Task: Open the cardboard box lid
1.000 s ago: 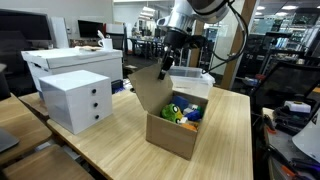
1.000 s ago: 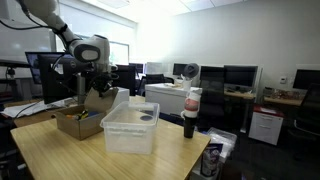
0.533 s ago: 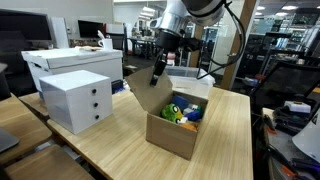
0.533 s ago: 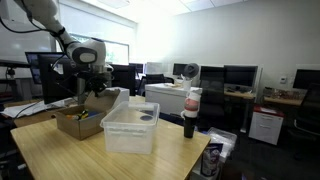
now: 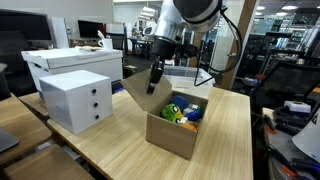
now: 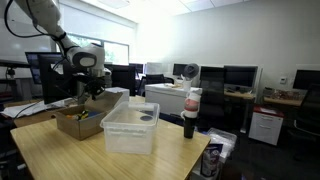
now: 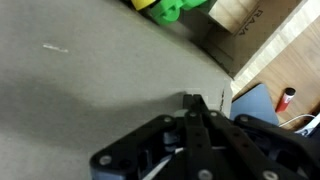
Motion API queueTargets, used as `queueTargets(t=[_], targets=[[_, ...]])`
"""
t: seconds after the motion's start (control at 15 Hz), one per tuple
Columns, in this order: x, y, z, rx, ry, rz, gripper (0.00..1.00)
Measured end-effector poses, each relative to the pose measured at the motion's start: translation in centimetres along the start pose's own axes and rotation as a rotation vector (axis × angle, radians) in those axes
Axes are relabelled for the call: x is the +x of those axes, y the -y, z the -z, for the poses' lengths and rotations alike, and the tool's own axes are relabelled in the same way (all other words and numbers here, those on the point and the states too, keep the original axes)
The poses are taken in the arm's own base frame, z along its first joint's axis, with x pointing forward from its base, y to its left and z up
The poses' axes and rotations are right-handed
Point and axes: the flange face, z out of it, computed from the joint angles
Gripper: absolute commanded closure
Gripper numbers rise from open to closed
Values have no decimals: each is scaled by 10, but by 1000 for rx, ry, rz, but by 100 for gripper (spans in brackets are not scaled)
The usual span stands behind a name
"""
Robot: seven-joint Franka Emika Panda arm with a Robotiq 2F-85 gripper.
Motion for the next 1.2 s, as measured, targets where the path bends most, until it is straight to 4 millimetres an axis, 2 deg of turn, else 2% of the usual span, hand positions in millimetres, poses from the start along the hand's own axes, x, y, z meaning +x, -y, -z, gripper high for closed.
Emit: queueTargets(t=[0.27,0.87,1.2], targets=[[-2,-3,-15,14,19,-8,97],[0,-19,-25,25,20,-32,98],[-3,-30,-40,36,35,-50,98]])
